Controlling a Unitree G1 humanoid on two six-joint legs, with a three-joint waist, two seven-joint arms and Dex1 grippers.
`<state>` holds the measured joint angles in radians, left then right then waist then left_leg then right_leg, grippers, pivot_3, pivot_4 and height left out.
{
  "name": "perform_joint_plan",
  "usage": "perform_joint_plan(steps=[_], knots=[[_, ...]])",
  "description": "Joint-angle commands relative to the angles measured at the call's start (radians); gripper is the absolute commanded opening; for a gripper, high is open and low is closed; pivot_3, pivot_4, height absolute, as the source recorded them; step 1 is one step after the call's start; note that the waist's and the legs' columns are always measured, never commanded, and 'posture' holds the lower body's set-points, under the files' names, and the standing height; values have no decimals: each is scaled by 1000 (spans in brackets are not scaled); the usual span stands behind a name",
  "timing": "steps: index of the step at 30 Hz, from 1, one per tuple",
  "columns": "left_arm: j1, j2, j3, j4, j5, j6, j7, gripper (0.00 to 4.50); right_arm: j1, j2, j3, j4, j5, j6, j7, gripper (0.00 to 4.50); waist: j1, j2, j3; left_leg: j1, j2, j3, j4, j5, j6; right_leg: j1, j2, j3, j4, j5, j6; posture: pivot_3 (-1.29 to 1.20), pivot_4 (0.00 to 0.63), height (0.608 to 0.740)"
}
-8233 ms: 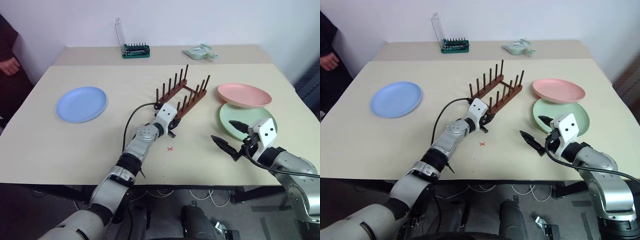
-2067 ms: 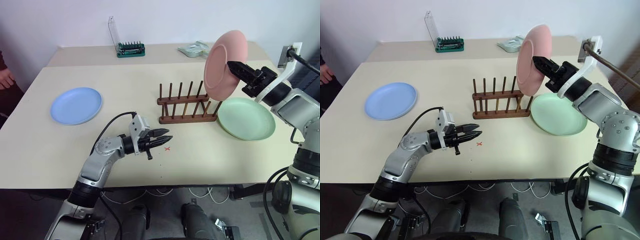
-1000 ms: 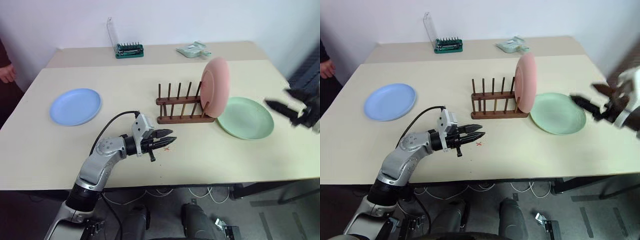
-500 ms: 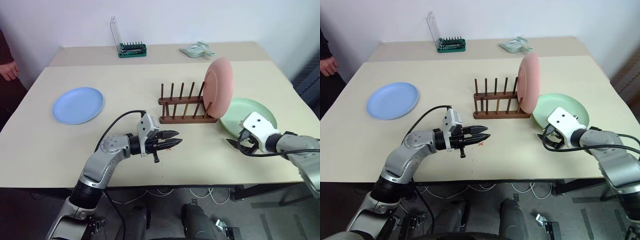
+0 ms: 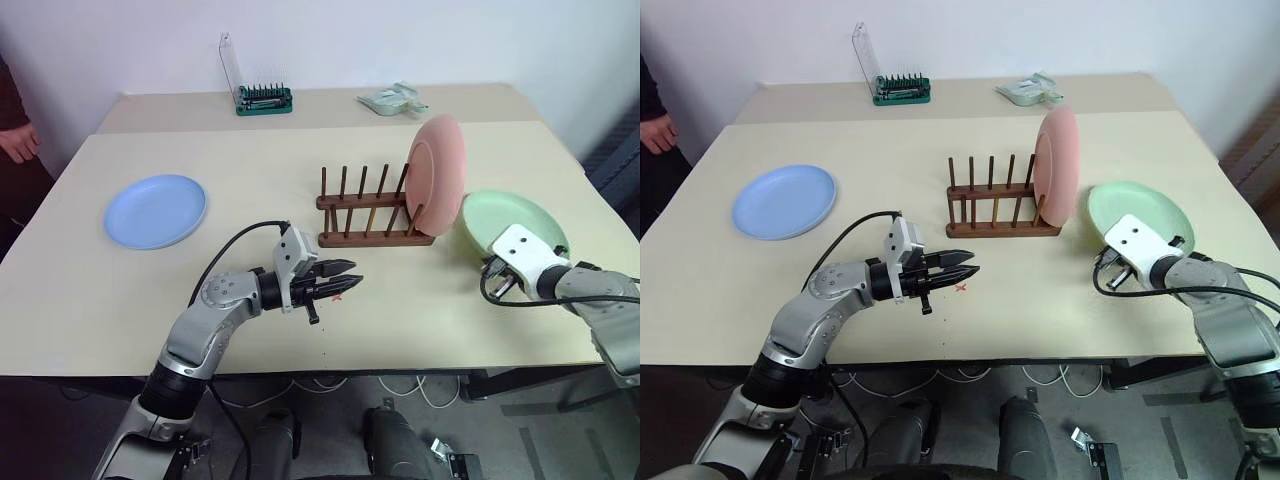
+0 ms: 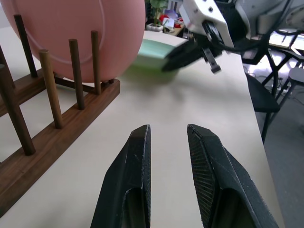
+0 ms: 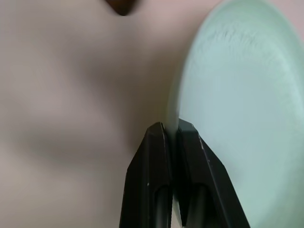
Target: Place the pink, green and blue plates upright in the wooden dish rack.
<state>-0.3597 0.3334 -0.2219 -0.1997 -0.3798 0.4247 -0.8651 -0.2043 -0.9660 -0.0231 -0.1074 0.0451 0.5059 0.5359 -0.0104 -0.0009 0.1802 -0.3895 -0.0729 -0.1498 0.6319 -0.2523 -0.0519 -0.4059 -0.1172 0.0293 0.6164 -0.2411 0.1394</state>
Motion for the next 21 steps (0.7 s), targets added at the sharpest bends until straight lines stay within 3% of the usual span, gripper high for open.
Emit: perform_joint_plan(steps=[1,6,9,11,13,15,19,21], knots=[[-3,-2,-3,-20,0,-19,-2,1227,-147,-11,-148,39,-96,-112,-183,28,-3,2,0,0,0,2,0,0,0,-1,0,2,0,0,0,0,150,740],[-10,-9,-12,0,6,-32,-11,1227,-334,11,-175,-31,-58,-201,-165,28,-9,2,0,1,1,3,-1,0,0,-2,1,3,1,0,0,0,150,740],[-7,-13,-16,12,12,-46,-14,1227,-443,71,-139,-151,62,-208,-66,28,-12,2,0,1,1,5,-1,0,0,-3,1,5,2,0,0,0,150,740],[-3,-15,-18,16,14,-53,-14,1227,-482,152,-131,-255,220,-122,-10,28,-8,1,0,1,1,4,-2,0,0,-3,1,4,2,0,0,0,150,740],[-2,-18,-17,20,15,-58,-11,1227,-520,277,-168,-358,490,30,-21,28,-6,-1,0,1,2,3,-1,0,0,-2,2,4,1,0,0,0,150,740],[0,-19,-16,22,16,-62,-9,1227,-551,378,-219,-401,709,133,-84,28,0,-1,0,1,1,3,0,0,0,-1,1,4,1,1,0,0,150,740],[3,-21,-14,23,17,-64,-6,1227,-551,452,-270,-425,1028,265,-196,28,13,-1,0,-1,0,1,0,0,0,-2,0,4,0,1,0,0,150,740],[4,-23,-13,21,17,-63,-3,1227,-525,517,-270,-390,1146,312,-319,28,14,-1,0,-1,0,1,-1,0,1,-2,0,4,0,1,0,0,150,740]])
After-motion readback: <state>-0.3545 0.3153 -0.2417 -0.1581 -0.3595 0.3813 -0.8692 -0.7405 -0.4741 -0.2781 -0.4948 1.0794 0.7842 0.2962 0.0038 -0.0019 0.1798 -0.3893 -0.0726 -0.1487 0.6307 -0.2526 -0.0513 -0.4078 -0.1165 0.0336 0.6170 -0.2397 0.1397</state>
